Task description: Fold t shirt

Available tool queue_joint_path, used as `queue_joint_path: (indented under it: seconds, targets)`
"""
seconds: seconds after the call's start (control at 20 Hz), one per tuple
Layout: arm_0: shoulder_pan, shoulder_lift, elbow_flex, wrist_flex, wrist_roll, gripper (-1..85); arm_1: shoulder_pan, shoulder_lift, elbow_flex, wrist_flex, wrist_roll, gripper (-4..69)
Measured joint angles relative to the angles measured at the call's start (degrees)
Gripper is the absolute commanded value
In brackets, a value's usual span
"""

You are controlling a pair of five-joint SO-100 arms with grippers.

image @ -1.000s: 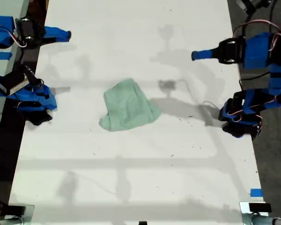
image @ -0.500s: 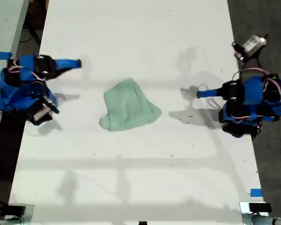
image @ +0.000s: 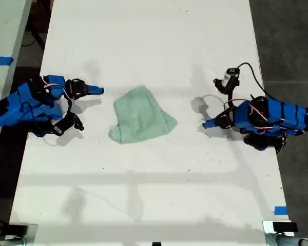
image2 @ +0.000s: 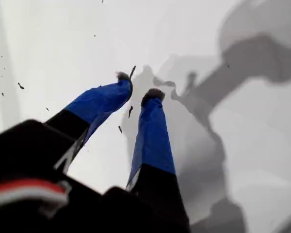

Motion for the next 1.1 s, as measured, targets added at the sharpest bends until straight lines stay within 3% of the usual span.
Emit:
queue_joint_path:
  seconds: [0.3, 1.1]
  targets:
    - [6.24, 0.26, 0.00, 2.11, 0.79, 3.4, -1.67, 0.00, 0.09, 0.00, -1.23, 5.9]
    - [7.91, 0.26, 0.00, 2.11, 0.79, 3.4, -1.85, 0.00, 0.09, 0.00, -1.23, 5.7]
